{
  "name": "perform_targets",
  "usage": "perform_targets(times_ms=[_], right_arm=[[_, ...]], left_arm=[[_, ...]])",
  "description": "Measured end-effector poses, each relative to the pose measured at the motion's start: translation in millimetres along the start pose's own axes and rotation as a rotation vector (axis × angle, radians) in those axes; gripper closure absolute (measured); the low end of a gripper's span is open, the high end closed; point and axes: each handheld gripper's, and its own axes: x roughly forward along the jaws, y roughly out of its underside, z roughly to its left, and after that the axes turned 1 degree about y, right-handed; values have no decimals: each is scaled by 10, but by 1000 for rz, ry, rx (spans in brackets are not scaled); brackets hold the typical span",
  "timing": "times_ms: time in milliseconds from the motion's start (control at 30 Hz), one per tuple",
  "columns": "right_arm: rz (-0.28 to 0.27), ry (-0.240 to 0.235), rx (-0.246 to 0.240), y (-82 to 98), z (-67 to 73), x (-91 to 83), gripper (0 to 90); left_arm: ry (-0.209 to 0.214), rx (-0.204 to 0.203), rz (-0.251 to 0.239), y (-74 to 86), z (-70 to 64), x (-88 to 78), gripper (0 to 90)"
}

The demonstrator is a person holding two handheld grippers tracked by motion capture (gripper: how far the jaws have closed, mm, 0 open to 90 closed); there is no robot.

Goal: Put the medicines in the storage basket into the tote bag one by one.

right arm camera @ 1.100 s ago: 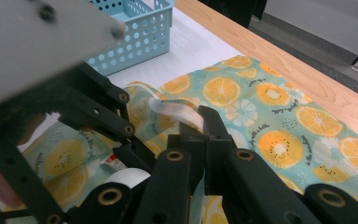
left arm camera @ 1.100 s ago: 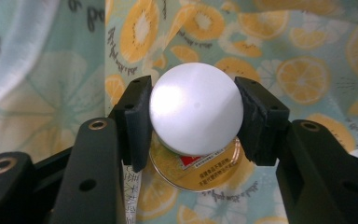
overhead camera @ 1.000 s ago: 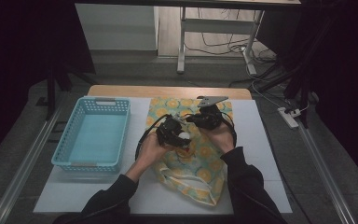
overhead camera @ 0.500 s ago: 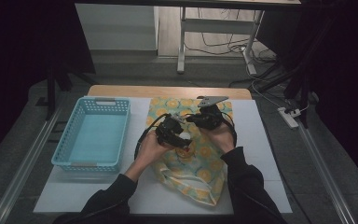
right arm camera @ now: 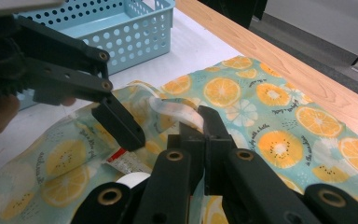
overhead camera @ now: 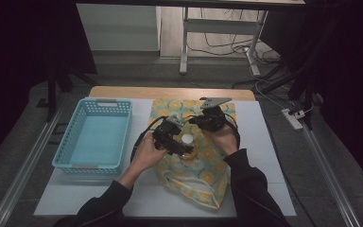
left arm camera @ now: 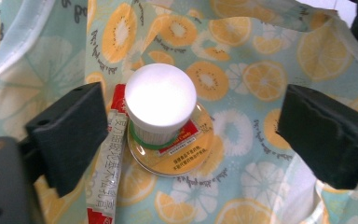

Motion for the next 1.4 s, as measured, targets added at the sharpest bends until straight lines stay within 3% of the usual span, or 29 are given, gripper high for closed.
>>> perform_targets(times_ms=[233, 400, 867, 1400], right_arm=[[0, 1, -2, -4, 6, -4, 898], [1, -1, -3, -5, 9, -4, 897], [0, -3, -4, -9, 21, -5, 897], [-4, -3, -2, -15, 28, -29, 898]], left_arm=[[20, 19, -31, 92, -83, -80, 0], [47, 29, -16, 155, -148, -114, 0], [13, 40, -7, 385, -294, -169, 0], [3, 41, 53, 552, -391, -72, 8]])
